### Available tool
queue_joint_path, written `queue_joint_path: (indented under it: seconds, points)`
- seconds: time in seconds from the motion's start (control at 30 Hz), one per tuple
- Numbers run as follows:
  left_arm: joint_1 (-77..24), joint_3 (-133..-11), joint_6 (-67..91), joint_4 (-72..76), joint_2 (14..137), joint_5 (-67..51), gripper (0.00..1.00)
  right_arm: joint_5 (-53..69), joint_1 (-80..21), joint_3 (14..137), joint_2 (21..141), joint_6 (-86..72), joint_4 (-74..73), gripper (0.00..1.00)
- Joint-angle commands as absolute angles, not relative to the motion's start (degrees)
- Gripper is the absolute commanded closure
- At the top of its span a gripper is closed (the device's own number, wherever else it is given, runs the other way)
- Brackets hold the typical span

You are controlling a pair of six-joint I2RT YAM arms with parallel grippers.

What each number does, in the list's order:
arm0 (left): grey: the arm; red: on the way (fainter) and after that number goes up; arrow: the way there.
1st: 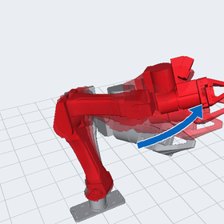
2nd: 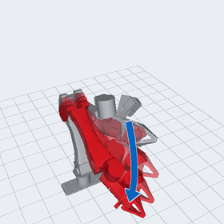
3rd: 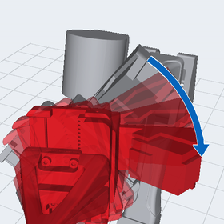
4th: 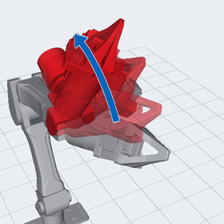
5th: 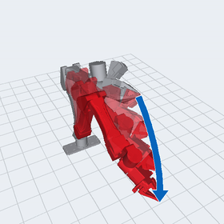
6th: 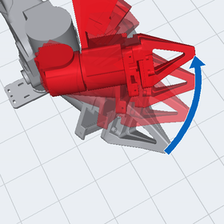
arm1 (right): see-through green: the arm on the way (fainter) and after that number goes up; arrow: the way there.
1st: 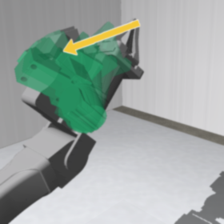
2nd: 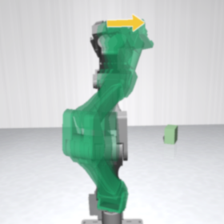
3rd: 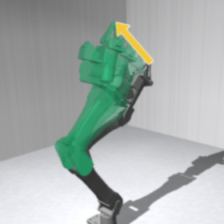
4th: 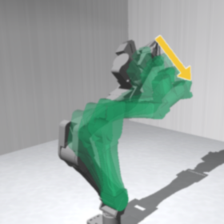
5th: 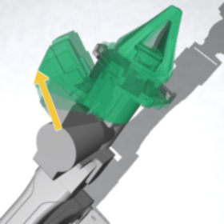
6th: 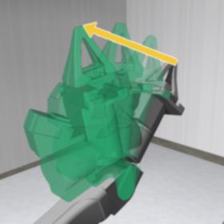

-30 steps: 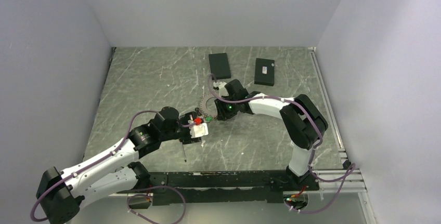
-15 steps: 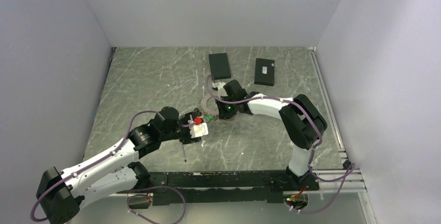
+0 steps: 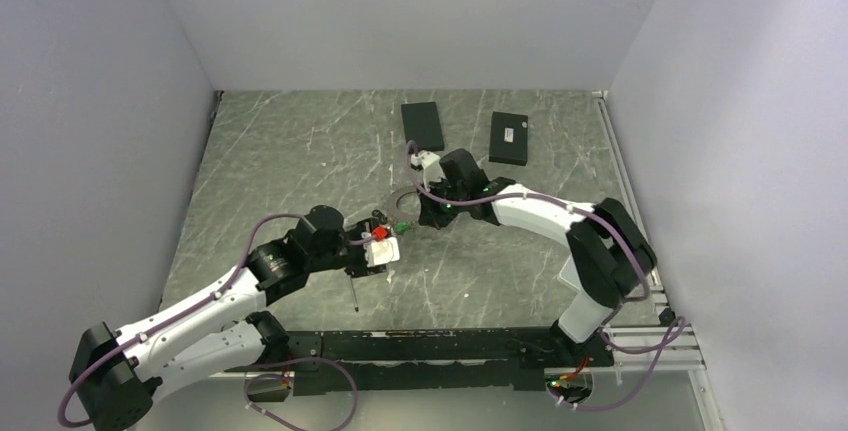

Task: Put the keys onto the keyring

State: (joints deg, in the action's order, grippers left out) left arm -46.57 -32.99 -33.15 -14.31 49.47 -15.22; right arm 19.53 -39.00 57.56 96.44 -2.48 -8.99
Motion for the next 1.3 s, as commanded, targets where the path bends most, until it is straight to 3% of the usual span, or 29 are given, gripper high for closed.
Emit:
queue_joint_path:
  seconds: [0.0, 0.23, 0.57, 0.83, 1.27]
  points:
    - [-46.7, -34.2, -32.0, -13.2, 47.1, -18.6, 0.43, 26.0, -39.1, 57.4, 88.6, -1.8, -4.8, 1.00]
    - [-46.7, -34.8, -31.9, -13.9, 45.5, -20.2, 0.43, 34.2, -38.5, 58.7, 84.1, -2.4, -6.6, 1.00]
    - [-46.6, -40.1, -33.5, -16.9, 41.1, -26.0, 0.45, 55.3, -38.2, 58.8, 76.6, 4.1, -7.9, 1.00]
    - [-46.6, -44.2, -33.7, -20.9, 41.0, -26.2, 0.48, 58.9, -38.4, 58.7, 72.3, 9.0, -11.0, 1.00]
    - [-46.5, -43.6, -32.3, -15.3, 38.5, -31.9, 0.57, 67.5, -41.8, 59.7, 68.3, 11.8, -12.8, 1.00]
